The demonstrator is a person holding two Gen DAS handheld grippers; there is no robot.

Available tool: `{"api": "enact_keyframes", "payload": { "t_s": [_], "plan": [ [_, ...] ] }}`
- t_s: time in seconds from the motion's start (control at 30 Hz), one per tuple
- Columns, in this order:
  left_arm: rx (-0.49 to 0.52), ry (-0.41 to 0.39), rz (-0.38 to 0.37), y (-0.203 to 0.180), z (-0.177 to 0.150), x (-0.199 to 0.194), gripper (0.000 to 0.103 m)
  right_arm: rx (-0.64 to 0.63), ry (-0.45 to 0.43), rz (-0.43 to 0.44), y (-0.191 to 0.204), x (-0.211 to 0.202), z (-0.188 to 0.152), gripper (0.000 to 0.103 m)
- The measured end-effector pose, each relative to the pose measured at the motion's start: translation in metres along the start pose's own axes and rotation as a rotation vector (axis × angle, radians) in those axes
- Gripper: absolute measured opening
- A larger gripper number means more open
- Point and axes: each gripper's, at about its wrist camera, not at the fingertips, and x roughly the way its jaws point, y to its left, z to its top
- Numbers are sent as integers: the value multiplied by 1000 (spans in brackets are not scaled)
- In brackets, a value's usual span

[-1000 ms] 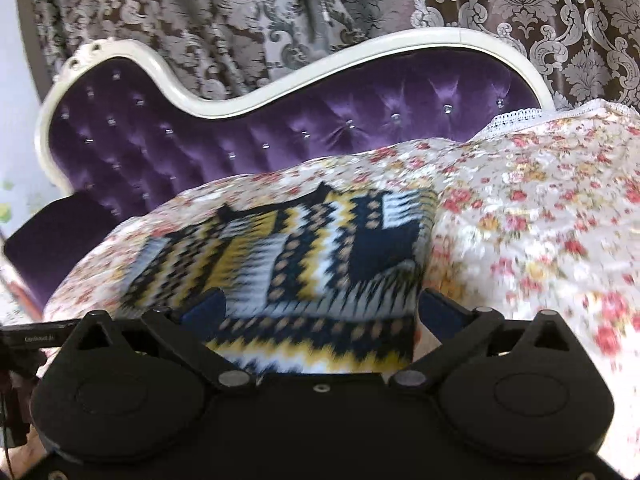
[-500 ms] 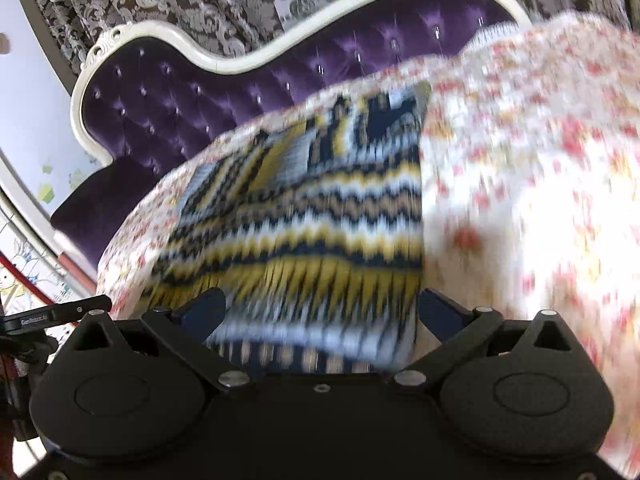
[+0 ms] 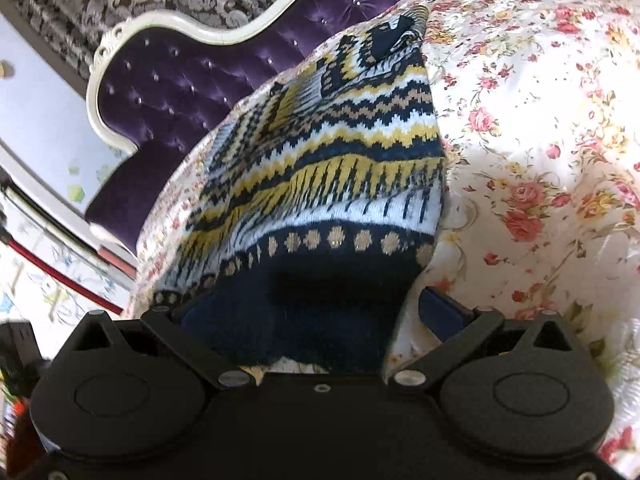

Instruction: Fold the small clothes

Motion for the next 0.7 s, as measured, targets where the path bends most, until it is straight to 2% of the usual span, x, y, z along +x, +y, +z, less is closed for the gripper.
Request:
{"api": "enact_keyframes", "payload": {
  "t_s": [0.17, 0.23, 0.3, 0.33, 0.4, 0.43, 0.57, 0.7],
  "plan": [
    [5, 1, -6, -5, -1, 1, 97, 89, -15, 65, -11, -3, 2, 101],
    [7, 2, -16, -6, -1, 2, 97, 103, -10, 75, -12, -3, 2, 89],
    [8, 3, -15, -8, -1, 2, 97, 117, 3, 74, -12, -1, -1, 63],
    [11, 2, -13, -8, -2, 3, 97, 119, 14, 71, -12, 1, -2, 60],
    [13, 3, -15, -9, -2, 3, 97, 111, 15, 52, -11, 2, -4, 44],
    [13, 2, -15, -9, -2, 2, 97, 103, 9, 33, -10, 1, -5, 29],
    [3, 2, -21, -8, -2, 1, 97, 64, -29, 27, -2, -9, -5, 21],
    [-8, -3, -24, -7, 0, 0, 97, 27, -70, -4, 4, -24, -3, 21]
  ]
}}
